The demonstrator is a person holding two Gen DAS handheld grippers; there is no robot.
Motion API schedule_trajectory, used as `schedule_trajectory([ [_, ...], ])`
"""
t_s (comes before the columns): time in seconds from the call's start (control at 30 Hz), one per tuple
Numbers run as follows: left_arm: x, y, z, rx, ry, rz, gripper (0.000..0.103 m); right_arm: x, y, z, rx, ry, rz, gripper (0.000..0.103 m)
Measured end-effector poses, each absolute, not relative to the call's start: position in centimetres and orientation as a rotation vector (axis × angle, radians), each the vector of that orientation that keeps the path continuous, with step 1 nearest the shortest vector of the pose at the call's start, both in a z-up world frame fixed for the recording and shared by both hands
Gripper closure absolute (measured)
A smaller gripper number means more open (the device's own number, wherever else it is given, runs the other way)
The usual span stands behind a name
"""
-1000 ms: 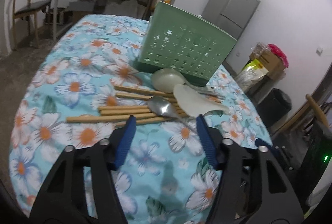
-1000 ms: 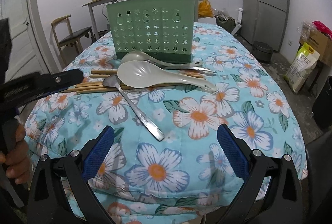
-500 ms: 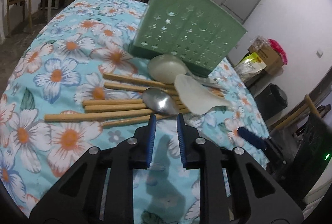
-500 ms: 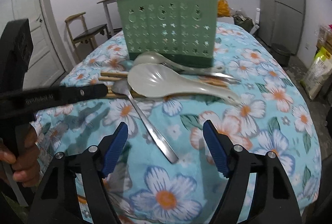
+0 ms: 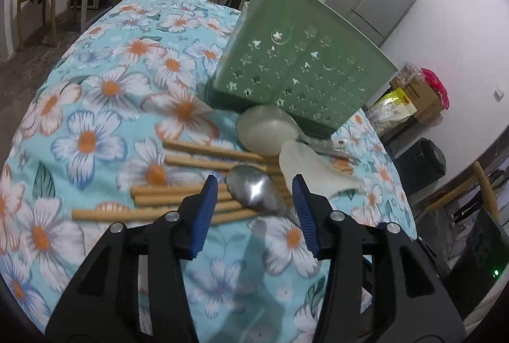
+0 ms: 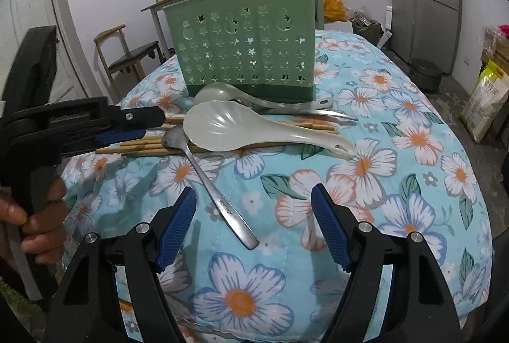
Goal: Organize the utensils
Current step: 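Move the left tool toward the white rice paddle beside the green holder, then close the left tool on the white rice paddle handle and lift it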
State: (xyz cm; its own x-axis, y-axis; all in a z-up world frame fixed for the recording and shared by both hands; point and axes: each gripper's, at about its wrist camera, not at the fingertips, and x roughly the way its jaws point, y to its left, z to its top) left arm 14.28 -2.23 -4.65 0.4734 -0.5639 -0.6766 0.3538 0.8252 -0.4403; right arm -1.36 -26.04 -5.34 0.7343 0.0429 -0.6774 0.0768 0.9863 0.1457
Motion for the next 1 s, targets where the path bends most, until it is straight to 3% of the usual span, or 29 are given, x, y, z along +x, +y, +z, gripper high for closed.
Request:
schedule_trajectory([
  [1.0,18.9,0.2,-8.0,-0.612,1.082,-0.765,0.056,-2.6,-27.0,-4.8,0.205,0.741,-0.041,0.03],
])
